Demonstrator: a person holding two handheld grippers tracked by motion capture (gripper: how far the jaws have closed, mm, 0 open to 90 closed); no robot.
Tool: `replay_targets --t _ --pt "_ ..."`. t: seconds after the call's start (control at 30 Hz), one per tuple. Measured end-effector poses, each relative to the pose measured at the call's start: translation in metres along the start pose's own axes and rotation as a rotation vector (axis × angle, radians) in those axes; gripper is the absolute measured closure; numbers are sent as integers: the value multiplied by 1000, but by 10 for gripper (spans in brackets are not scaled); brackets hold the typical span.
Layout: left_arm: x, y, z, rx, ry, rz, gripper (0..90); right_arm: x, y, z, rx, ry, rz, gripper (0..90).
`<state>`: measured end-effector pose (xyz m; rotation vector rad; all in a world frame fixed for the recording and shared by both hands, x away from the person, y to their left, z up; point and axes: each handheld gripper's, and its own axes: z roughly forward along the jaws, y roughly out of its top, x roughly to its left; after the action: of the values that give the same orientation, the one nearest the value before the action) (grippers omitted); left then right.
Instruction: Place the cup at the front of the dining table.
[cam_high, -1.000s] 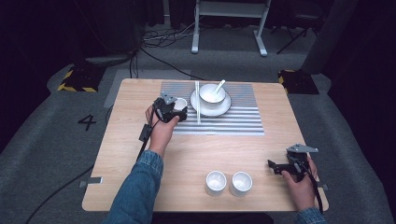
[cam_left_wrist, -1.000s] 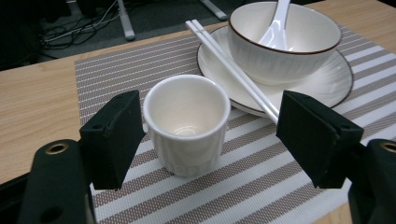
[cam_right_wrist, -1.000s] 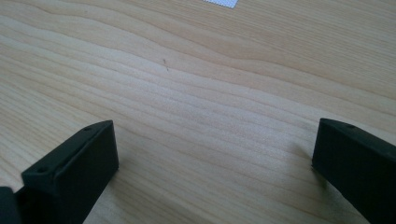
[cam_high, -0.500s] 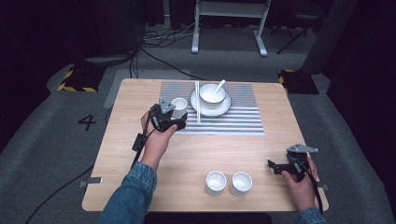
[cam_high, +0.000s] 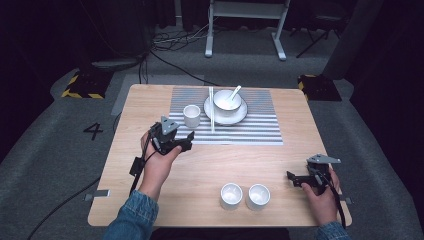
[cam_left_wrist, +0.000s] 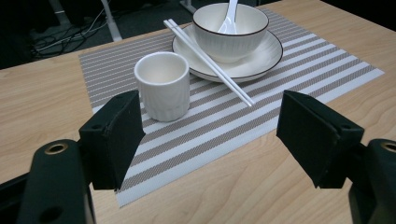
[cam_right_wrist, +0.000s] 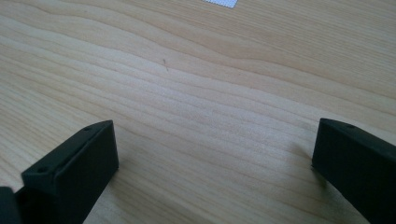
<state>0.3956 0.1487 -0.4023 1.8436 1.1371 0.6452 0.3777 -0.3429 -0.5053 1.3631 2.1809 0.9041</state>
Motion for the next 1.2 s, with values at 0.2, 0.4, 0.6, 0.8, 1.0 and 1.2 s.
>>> replay_targets --t 0.2,0.4,0.6,0.8,1.0,1.2 --pt "-3 -12 -19 -6 4 10 231 0 0 0 0 0 0 4" --pt "-7 -25 -35 14 11 38 231 0 0 0 0 0 0 4" --pt "-6 -39 -51 17 15 43 230 0 0 0 0 0 0 4" --pt "-3 -53 -62 18 18 34 230 0 0 0 0 0 0 4" --pt "-1 -70 -71 18 26 29 232 0 0 0 0 0 0 4" --pt "1 -86 -76 20 11 13 233 0 0 0 0 0 0 4"
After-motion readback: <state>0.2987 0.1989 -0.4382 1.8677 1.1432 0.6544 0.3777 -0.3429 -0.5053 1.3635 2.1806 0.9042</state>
